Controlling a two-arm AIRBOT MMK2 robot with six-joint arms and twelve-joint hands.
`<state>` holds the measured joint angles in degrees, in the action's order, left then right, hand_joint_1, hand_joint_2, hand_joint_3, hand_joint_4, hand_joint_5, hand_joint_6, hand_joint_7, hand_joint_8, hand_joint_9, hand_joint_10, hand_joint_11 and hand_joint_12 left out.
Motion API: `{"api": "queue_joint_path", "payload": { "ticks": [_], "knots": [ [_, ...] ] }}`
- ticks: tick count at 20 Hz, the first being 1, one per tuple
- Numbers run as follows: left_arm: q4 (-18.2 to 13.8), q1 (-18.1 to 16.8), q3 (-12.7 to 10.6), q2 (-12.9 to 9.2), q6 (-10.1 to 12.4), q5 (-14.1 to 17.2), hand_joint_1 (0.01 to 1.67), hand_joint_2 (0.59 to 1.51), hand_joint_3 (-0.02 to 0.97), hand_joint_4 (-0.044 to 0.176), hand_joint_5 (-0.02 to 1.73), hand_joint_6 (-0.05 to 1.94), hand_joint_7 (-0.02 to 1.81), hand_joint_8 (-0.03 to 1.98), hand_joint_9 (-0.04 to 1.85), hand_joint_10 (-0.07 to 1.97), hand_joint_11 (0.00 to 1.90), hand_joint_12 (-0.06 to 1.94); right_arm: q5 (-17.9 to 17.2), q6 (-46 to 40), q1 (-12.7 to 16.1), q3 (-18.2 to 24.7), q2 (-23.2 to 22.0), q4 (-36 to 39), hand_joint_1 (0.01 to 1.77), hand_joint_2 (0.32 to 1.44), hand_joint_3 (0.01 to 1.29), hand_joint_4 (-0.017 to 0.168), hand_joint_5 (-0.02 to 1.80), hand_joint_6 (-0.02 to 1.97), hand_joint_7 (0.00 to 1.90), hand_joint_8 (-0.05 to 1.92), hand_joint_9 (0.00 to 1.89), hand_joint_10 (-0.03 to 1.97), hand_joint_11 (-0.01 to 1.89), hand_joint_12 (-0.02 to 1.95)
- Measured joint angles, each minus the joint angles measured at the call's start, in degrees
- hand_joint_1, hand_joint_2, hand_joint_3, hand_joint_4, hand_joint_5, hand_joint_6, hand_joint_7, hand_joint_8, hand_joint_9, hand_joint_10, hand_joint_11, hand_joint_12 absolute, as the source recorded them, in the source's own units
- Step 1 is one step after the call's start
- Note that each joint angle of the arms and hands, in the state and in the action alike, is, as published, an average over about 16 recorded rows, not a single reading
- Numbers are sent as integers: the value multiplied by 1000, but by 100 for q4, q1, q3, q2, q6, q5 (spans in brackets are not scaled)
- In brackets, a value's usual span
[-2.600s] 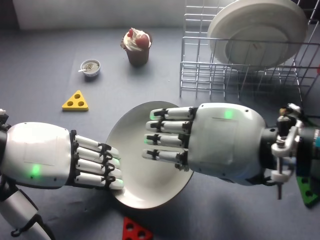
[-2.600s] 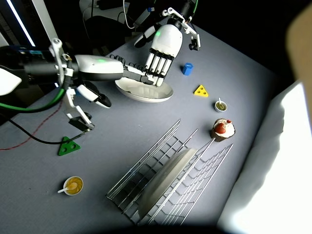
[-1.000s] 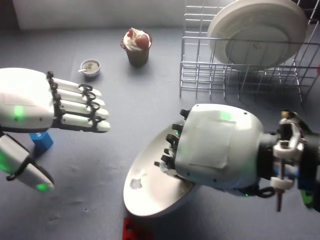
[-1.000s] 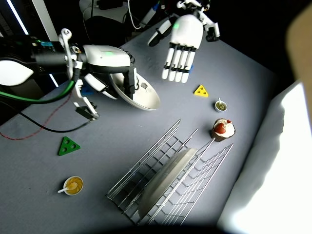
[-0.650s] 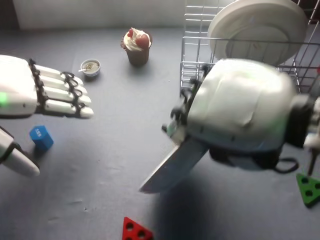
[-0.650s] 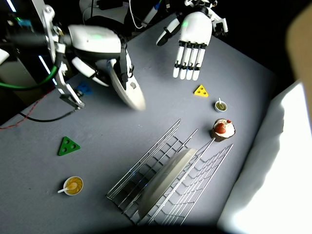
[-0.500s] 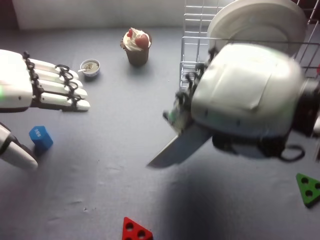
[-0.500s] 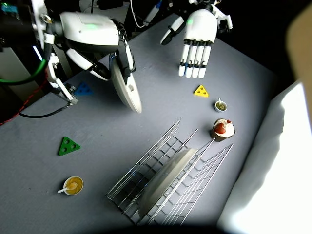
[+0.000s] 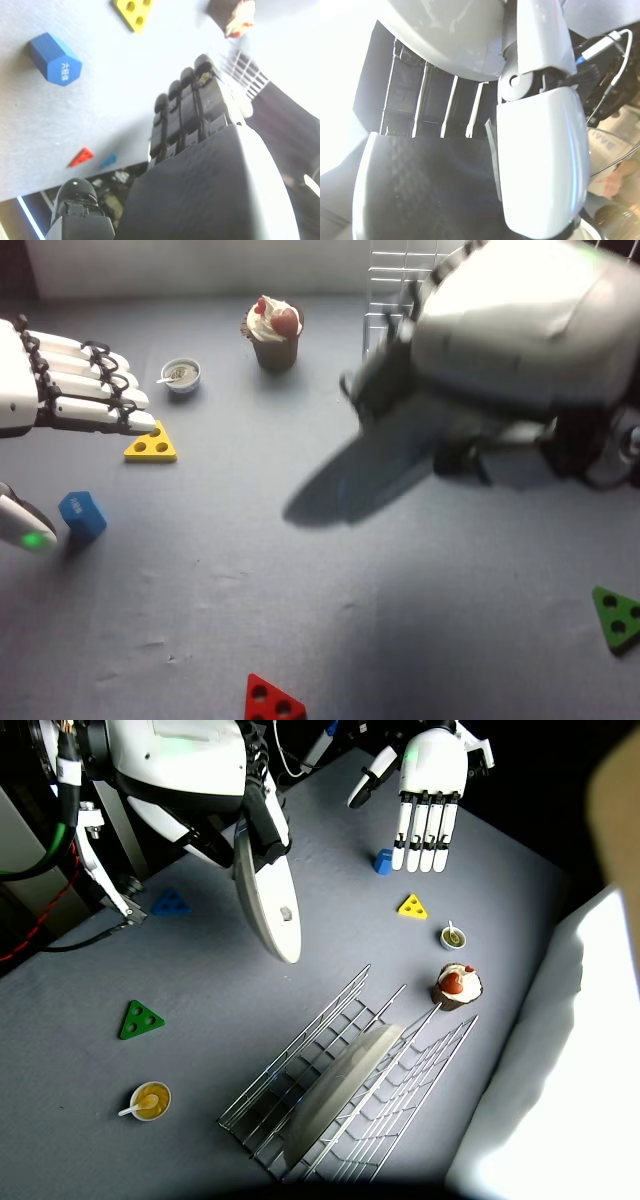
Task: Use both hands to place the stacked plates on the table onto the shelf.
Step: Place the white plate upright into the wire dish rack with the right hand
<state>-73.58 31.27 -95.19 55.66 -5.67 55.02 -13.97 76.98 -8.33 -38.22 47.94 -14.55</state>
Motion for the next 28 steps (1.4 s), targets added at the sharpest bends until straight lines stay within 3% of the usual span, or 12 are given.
{"api": "queue_joint_path", "payload": {
  "ticks": [7, 16, 28],
  "knots": [
    [14, -51, -73, 0, 14, 18, 16, 968, -4, 0, 130, 6, 143, 1, 144, 15, 159, 9, 305, -1043, 252, -344, -82, -300, 1461, 894, 13, -6, 959, 901, 1115, 529, 1198, 591, 1048, 1214],
    [14, -91, -113, 4, 16, 3, 16, 970, -3, 0, 135, 7, 154, 2, 155, 15, 168, 9, 406, -2665, 368, -965, -117, 159, 1477, 895, 12, -8, 958, 870, 1121, 535, 1226, 530, 1058, 1216],
    [10, -120, -130, 12, 17, -19, 15, 969, -4, 0, 145, 6, 160, 1, 156, 15, 163, 8, 233, -3102, 519, -1308, -127, 334, 1443, 913, 12, -8, 945, 904, 1131, 582, 1227, 623, 1225, 515]
  ]
}}
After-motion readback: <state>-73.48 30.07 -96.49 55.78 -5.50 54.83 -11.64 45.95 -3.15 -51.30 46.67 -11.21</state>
